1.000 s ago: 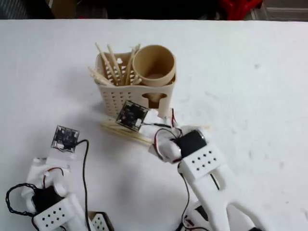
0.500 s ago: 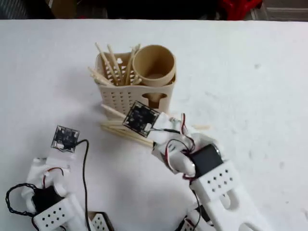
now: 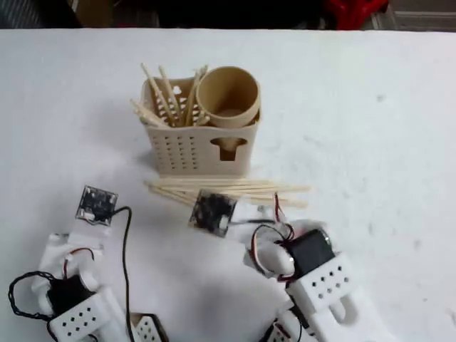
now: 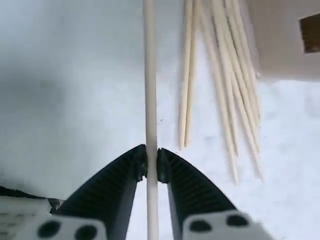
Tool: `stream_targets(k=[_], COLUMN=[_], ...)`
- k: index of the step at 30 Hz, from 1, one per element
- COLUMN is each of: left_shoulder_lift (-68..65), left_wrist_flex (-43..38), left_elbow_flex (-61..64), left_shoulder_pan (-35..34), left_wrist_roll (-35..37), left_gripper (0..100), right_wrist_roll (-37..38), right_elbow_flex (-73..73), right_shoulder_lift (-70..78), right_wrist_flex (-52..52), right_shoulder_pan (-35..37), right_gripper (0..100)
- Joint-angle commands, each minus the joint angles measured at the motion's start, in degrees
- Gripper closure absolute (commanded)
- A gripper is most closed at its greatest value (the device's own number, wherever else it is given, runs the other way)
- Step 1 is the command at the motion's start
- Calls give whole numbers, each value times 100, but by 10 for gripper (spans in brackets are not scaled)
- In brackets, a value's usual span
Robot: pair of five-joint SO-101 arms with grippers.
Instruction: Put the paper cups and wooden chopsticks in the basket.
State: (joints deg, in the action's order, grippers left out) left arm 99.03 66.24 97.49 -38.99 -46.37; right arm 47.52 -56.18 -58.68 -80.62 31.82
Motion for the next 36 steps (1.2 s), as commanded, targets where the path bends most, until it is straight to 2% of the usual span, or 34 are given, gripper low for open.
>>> stream_targets(k=[1,6,12,18,22,25,28,32,36], left_shoulder_lift=[-31,-31,-31,-31,-31,-31,-31,-31,-31], left_wrist_flex=[26,35,35,35,35,35,35,35,35], left_elbow_flex=[-18,-18,-18,-18,-18,-18,-18,-18,-18], left_shoulder_pan=[66,66,66,66,66,66,66,66,66], left_wrist_roll=[0,0,0,0,0,0,0,0,0], left_gripper=[924,924,924,924,924,924,924,924,924], right_wrist_roll=[352,774,800,774,756,422,0,-642,-1090], right_elbow_flex=[-378,-870,-1319,-1301,-818,-202,413,985,1398], right_shoulder_lift=[-75,-75,-75,-75,40,585,1490,2818,4154], right_wrist_flex=[426,831,804,585,303,75,92,804,1613], right_shoulder_pan=[-514,-1262,-1270,-1270,-1235,-884,-189,708,927], right_gripper=[982,982,978,837,854,857,857,856,814])
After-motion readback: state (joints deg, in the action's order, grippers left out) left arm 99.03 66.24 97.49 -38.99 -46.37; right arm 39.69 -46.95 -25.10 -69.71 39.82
